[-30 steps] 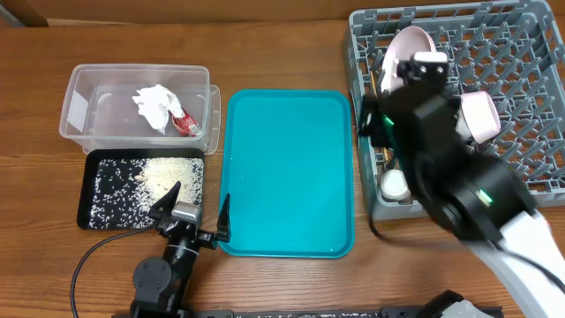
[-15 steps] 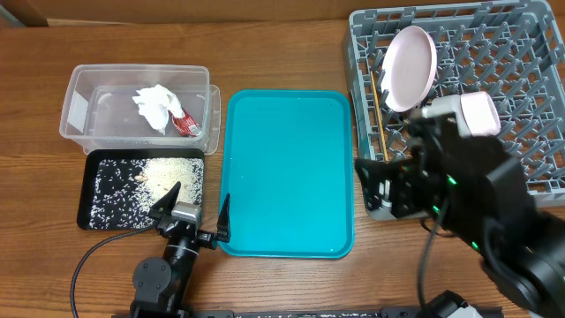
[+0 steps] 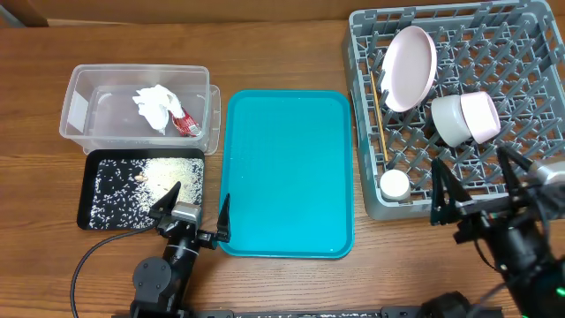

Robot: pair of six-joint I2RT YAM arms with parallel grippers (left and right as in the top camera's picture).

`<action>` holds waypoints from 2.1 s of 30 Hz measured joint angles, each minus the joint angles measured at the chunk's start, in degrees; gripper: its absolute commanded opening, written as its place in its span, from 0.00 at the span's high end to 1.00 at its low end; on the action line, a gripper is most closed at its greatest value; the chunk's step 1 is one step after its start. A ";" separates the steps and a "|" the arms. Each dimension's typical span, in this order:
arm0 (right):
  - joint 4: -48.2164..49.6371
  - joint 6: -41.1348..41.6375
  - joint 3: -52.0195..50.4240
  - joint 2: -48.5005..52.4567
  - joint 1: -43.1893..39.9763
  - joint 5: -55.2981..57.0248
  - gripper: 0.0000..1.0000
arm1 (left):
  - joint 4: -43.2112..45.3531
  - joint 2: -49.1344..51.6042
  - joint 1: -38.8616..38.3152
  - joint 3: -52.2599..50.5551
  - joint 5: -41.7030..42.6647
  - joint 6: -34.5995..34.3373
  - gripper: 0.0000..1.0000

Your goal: Sort waste into correct bins and load items into the dishwasher

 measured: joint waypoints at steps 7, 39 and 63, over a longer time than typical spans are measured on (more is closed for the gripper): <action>5.20 -0.83 -22.01 -10.95 -9.97 -8.41 0.00 | -0.07 0.00 0.00 0.00 0.00 0.00 0.00; 37.75 -1.27 -60.28 -28.50 -15.93 -12.83 0.00 | -0.07 0.00 0.00 0.00 0.00 0.00 0.00; 37.75 -1.27 -60.28 -28.50 -15.91 -12.85 0.00 | -0.07 0.00 0.00 0.00 0.00 0.00 0.00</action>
